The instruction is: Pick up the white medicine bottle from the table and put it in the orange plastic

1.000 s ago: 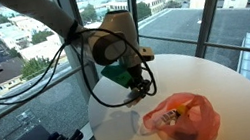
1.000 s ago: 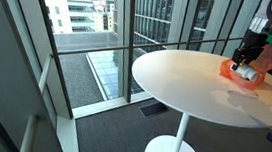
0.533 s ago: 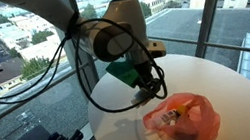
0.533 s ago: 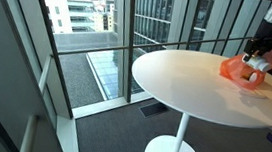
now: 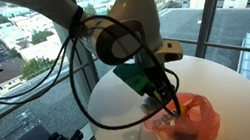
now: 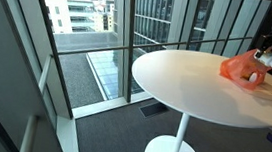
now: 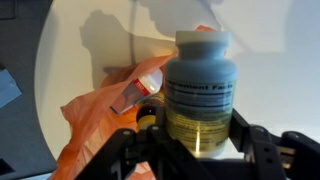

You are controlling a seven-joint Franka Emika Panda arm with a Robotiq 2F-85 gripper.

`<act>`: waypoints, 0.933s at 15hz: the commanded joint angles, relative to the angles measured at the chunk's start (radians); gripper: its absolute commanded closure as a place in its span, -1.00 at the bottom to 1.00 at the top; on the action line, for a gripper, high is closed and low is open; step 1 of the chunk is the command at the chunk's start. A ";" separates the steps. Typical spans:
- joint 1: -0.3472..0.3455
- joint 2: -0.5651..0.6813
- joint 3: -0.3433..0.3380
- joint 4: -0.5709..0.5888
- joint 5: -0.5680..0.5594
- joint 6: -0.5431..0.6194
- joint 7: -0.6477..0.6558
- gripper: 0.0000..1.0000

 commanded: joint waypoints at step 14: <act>-0.059 0.099 -0.035 0.116 0.026 -0.051 0.000 0.28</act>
